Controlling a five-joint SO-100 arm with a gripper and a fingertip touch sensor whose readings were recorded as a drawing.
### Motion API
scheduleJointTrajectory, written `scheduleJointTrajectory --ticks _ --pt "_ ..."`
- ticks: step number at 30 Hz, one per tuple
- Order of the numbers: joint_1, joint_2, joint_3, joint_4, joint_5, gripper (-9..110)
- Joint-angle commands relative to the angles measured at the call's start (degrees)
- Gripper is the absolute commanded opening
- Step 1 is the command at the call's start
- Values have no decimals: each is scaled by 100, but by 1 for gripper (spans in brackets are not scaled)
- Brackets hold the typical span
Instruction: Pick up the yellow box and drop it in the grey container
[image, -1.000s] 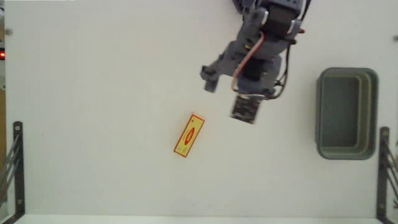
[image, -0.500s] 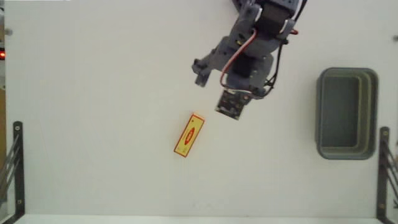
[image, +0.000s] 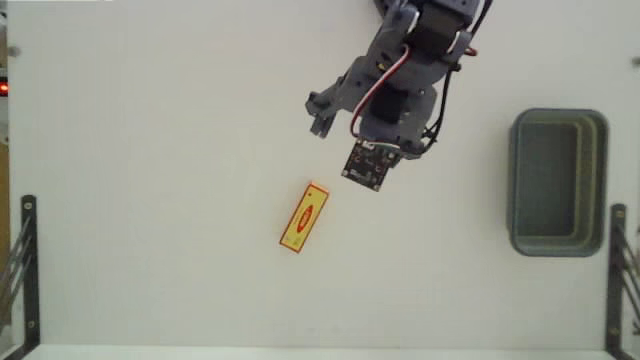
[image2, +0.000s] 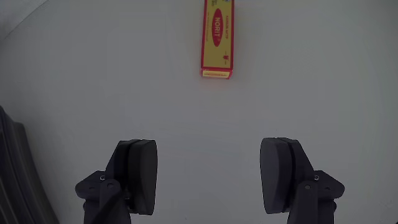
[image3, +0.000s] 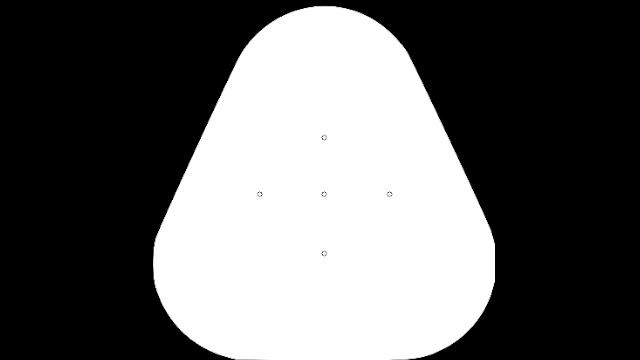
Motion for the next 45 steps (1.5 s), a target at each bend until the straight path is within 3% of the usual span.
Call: scheduleJointTrajectory --ticks 1,23,45 --pt "78 -208 -40 -318 26 110" --pt "78 -2704 -1044 -1811 26 110" --pt "78 -5033 -2943 -2240 26 110"
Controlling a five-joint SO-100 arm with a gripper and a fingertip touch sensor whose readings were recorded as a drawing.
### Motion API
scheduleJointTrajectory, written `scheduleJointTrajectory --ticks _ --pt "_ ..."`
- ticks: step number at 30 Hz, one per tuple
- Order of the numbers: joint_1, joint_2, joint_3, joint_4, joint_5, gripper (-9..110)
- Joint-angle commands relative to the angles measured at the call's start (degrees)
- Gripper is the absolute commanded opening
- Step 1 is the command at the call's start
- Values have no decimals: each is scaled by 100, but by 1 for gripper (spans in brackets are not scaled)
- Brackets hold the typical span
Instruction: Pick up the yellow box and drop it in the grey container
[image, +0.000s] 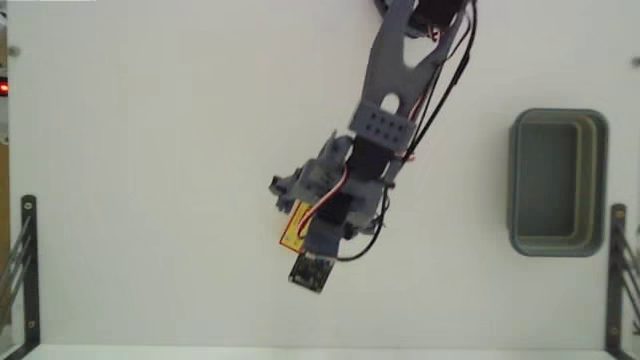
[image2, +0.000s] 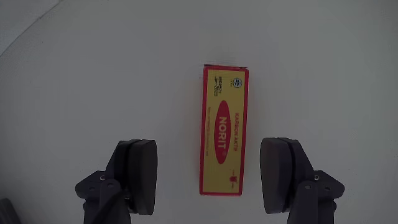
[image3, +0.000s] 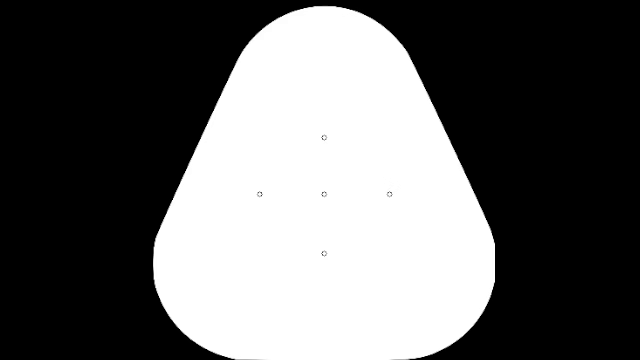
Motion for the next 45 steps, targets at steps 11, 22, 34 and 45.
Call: scheduleJointTrajectory --ticks 11,22,34,45 --pt "74 -184 -654 -76 26 110" --pt "131 -184 -654 -76 26 110" --pt "155 -184 -654 -76 26 110" --pt "248 -184 -654 -76 26 110"
